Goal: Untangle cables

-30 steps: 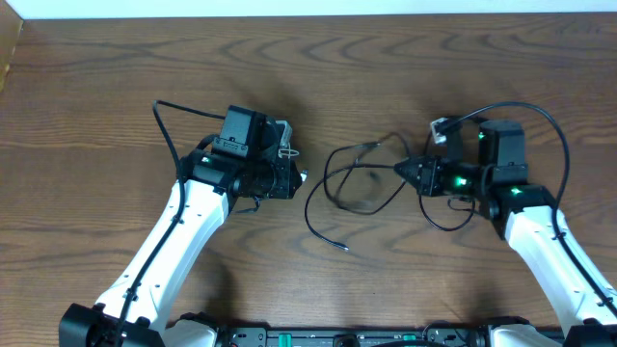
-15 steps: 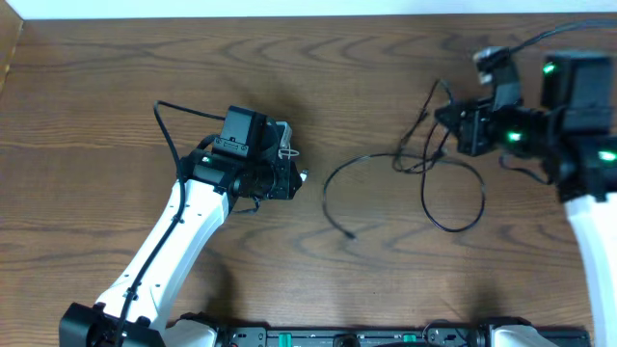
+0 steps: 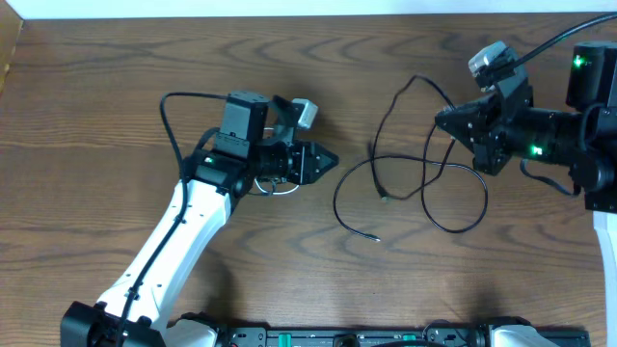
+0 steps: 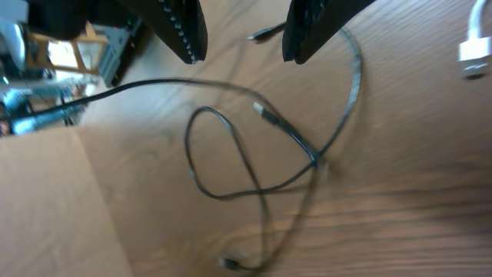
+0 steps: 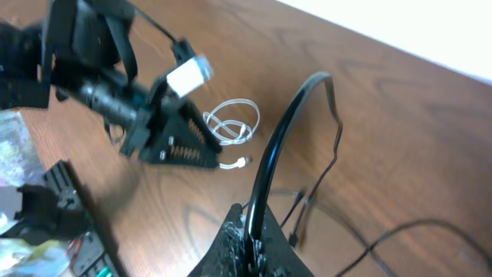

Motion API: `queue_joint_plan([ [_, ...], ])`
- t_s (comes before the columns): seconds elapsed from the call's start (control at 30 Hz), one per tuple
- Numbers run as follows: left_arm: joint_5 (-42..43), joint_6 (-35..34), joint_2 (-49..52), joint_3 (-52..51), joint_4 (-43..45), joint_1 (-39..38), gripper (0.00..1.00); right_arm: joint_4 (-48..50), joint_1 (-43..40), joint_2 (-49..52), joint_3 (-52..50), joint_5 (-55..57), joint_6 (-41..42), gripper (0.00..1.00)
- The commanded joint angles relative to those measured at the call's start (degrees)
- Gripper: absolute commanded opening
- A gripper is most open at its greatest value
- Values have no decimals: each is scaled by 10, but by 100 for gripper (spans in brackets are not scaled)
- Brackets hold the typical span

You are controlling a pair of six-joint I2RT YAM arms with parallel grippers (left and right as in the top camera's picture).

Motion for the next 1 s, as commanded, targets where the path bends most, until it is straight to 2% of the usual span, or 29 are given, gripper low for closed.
queue_joint_plan([
  [0.0,14,2,4,1,6,-31,38,33,2,-3,3,-33,-1,1],
  [0.17,-50,2,4,1,-3,-70,38,144,2,-12,3,-30,61,1],
  [0.3,-118,2,4,1,-38,-86,38,268,-8,-30,3,79,145,1],
  [0.5,-124,2,4,1,-72,-87,38,364,-13,-65,3,234,155,1],
  [0.57,-128,2,4,1,-76,-87,38,360,-13,-70,3,236,154,1],
  [0.63,-128,2,4,1,-78,-87,38,323,-13,-73,3,191,105,1],
  [0.67,-128,2,4,1,-77,-87,38,277,-13,-73,3,117,41,1],
  [0.77,-128,2,4,1,-78,-87,38,153,-13,-65,3,33,-31,1],
  [0.9,-128,2,4,1,-78,-87,38,69,-13,-52,3,0,-48,1],
  [0.97,-128,2,4,1,-76,-87,38,86,-13,-53,3,-54,-49,1],
])
